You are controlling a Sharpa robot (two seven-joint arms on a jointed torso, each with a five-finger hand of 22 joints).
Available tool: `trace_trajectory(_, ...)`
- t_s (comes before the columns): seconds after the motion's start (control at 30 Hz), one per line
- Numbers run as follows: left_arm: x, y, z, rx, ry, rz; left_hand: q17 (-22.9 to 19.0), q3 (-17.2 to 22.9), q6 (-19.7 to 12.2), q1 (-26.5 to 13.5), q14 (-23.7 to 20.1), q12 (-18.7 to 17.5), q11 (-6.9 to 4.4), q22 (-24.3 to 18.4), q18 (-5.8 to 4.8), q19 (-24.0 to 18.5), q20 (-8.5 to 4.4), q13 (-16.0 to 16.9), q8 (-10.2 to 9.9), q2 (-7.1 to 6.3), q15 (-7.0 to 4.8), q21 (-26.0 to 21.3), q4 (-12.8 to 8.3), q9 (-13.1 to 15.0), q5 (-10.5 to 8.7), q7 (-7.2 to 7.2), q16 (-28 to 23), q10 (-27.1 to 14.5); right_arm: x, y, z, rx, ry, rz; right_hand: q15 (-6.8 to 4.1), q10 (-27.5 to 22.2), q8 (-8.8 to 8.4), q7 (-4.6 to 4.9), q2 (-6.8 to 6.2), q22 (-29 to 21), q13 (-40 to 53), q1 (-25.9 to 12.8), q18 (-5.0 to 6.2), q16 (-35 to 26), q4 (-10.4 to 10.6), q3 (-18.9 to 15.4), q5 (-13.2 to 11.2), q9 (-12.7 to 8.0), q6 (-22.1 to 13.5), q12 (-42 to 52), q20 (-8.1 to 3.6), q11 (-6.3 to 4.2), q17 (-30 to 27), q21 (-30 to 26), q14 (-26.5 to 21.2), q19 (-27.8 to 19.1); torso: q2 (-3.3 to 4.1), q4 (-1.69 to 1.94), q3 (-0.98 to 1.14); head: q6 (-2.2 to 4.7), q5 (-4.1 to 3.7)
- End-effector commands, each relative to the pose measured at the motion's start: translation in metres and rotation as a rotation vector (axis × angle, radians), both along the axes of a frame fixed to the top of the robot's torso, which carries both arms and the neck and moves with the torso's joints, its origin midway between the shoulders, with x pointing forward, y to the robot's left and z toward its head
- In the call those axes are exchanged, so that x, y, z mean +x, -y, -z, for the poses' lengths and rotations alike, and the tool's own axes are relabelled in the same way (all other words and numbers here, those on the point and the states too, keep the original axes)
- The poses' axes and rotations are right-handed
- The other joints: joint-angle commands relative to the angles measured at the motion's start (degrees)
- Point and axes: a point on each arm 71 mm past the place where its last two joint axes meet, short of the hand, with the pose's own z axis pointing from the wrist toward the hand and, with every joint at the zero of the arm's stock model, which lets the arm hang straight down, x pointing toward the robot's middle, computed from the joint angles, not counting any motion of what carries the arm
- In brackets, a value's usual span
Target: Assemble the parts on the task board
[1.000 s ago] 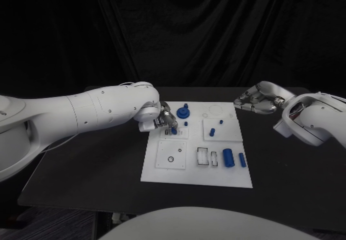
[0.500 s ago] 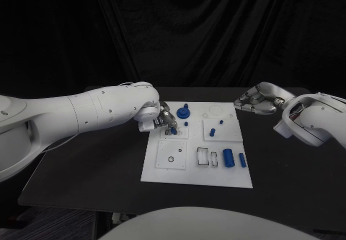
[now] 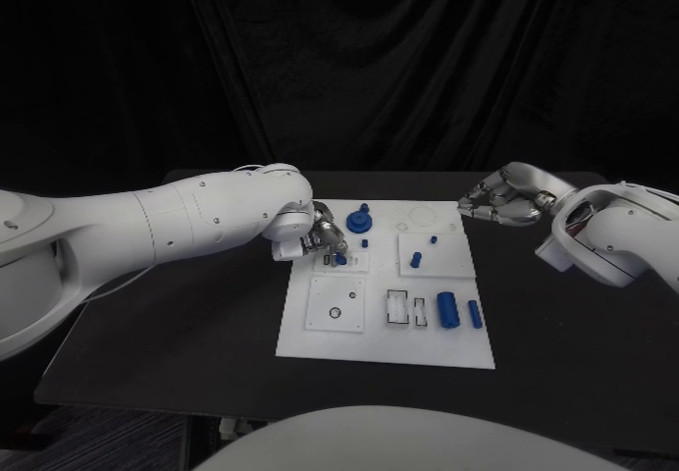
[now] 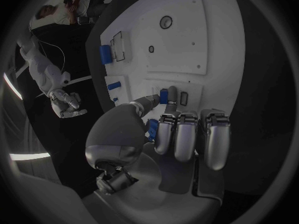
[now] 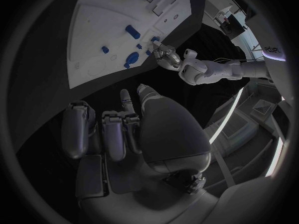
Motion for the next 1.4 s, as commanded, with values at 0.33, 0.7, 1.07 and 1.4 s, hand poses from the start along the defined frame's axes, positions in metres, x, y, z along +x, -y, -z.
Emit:
trace_trajectory(0.33, -0.005, 0.004, 0.011, -0.002, -0.026, 0.013, 15.1, -1.8, -1.5, -1.8, 6.1, 0.2, 0.67, 15.1, -0.8, 6.0, 0.41, 15.1, -2.6, 0.27, 0.52, -0.2, 2.4, -1.2, -3.63, 0.94, 0.0, 6.0, 0.0, 0.0, 0.003, -0.016, -0.024, 0.006, 0.0, 5.4, -0.26, -0.01, 0.07, 11.0, 14.3, 0.6, -0.02, -0.4, 0.2, 0.2, 0.2, -0.1, 0.4, -0.3, -0.23, 0.01, 13.7, -0.3, 5.5, 0.0, 0.08, -0.04, 0.05, 0.01, 0.02)
trace_trajectory(0.7, -0.007, 0.002, 0.013, -0.003, -0.025, 0.004, 15.1, -10.4, -1.6, -7.1, 6.1, 0.2, 1.65, 15.1, -0.8, 6.0, 1.29, 15.1, -6.5, -1.26, 1.42, -0.2, 10.0, -3.8, -11.7, 1.93, 0.0, 6.0, 0.0, 0.001, 0.004, -0.023, -0.035, 0.009, 0.0, 5.4, -0.26, -0.01, 0.07, 11.0, 14.3, 0.6, -0.02, -0.4, 0.2, 0.2, 0.2, -0.1, 0.4, -0.3, -0.23, 0.01, 13.7, -0.3, 5.5, 0.0, 0.1, -0.03, 0.02, 0.01, 0.21)
trace_trajectory(1.07, -0.008, -0.002, 0.015, 0.011, -0.033, -0.009, 15.1, -15.3, -0.9, -9.5, 6.1, 0.2, 1.8, 15.1, -0.8, 6.0, 1.42, 15.1, -7.7, -1.59, 1.55, -0.2, 13.8, -4.7, -14.52, 2.04, 0.0, 6.0, 0.0, 0.001, 0.006, -0.028, -0.046, 0.008, 0.0, 5.3, -0.28, 0.01, 0.04, 11.0, 14.2, 0.5, 0.0, -0.4, 0.2, 0.2, 0.1, -0.1, 0.4, -0.3, -0.23, 0.02, 13.6, -0.4, 5.5, -0.1, 0.07, 0.05, 0.02, 0.01, 0.0)
trace_trajectory(1.4, -0.009, -0.015, 0.003, -0.022, 0.123, -0.053, 15.1, -19.3, 4.6, -7.6, 6.1, 0.2, -0.57, 15.1, -0.8, 6.0, -0.42, 15.1, -0.8, -0.45, -0.47, -0.2, 14.8, 1.9, -13.6, -0.66, 0.0, 6.0, -0.001, 0.004, 0.006, -0.027, -0.043, 0.016, 0.01, 5.3, -0.32, 0.02, 0.0, 11.0, 14.2, 0.5, 0.01, -0.5, 0.3, 0.2, 0.0, -0.1, 0.4, -0.4, -0.22, 0.03, 13.6, -0.5, 5.5, -0.1, 0.1, -0.08, 0.07, 0.01, -0.24)
